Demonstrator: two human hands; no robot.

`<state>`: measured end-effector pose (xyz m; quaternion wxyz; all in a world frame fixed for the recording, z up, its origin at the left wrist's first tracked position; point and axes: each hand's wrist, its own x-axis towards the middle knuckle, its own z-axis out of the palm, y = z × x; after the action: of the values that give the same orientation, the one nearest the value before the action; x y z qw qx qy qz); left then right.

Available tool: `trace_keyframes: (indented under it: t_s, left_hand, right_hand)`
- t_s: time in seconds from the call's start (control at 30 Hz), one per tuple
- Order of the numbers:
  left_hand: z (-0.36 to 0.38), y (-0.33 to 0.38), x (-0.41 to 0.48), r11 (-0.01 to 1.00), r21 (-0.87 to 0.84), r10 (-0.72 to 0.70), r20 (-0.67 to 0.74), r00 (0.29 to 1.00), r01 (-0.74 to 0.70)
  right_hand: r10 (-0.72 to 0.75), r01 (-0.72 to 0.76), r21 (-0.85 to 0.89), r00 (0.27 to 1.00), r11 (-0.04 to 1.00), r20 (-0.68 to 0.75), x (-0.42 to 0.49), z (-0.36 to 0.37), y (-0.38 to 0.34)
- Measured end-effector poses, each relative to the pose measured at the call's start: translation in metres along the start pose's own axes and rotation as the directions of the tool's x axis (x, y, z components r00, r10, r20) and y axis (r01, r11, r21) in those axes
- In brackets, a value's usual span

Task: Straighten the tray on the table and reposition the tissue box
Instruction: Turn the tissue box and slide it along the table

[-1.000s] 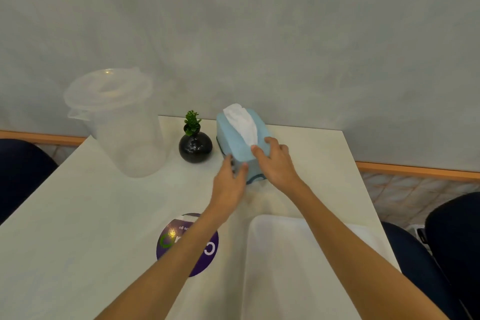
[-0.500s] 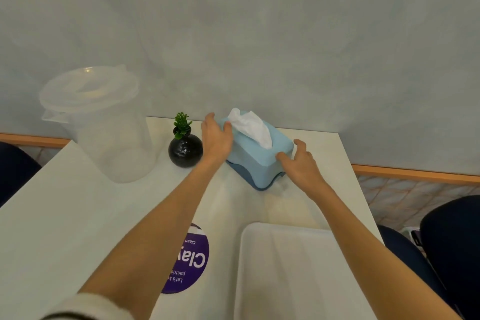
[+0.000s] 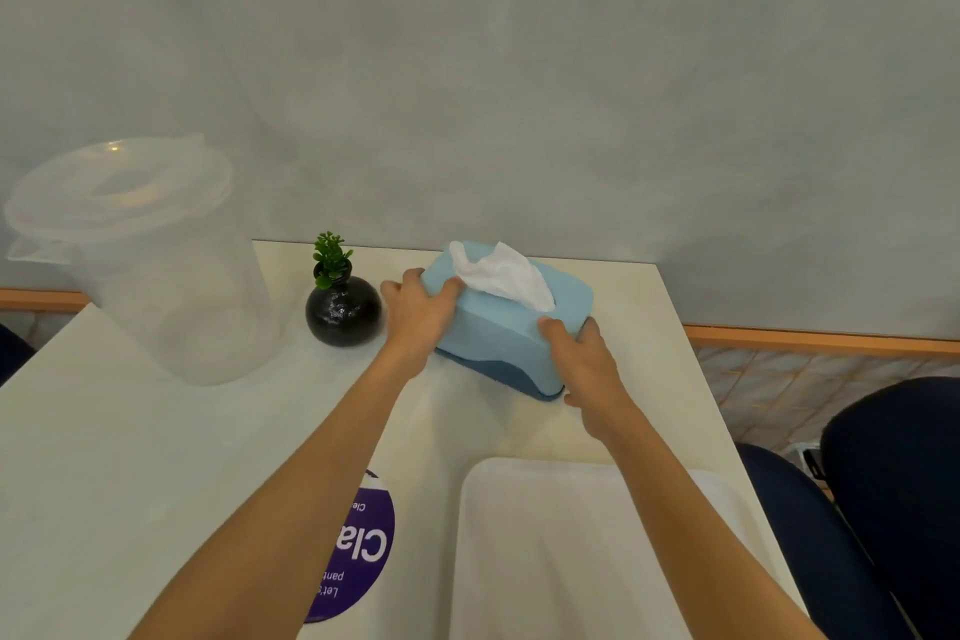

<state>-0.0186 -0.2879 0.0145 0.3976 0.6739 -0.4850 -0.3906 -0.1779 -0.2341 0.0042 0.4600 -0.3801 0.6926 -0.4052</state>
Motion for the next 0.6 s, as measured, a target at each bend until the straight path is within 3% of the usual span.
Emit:
trace_keyframes:
  t_s: [0.3,0.6]
  left_hand:
    - [0.042,0.007,-0.033,0.996,0.079,0.038,0.052,0.998,-0.042]
    - [0.081,0.030,-0.008,0.993,0.104,0.039,0.150,0.988,-0.055]
  right_hand:
    - [-0.024,0.024,-0.005,0.987,1.000,-0.156,0.029,-0.047,-0.014]
    - [0.000,0.001,0.010,0.994,1.000,-0.107,0.064,-0.082,-0.031]
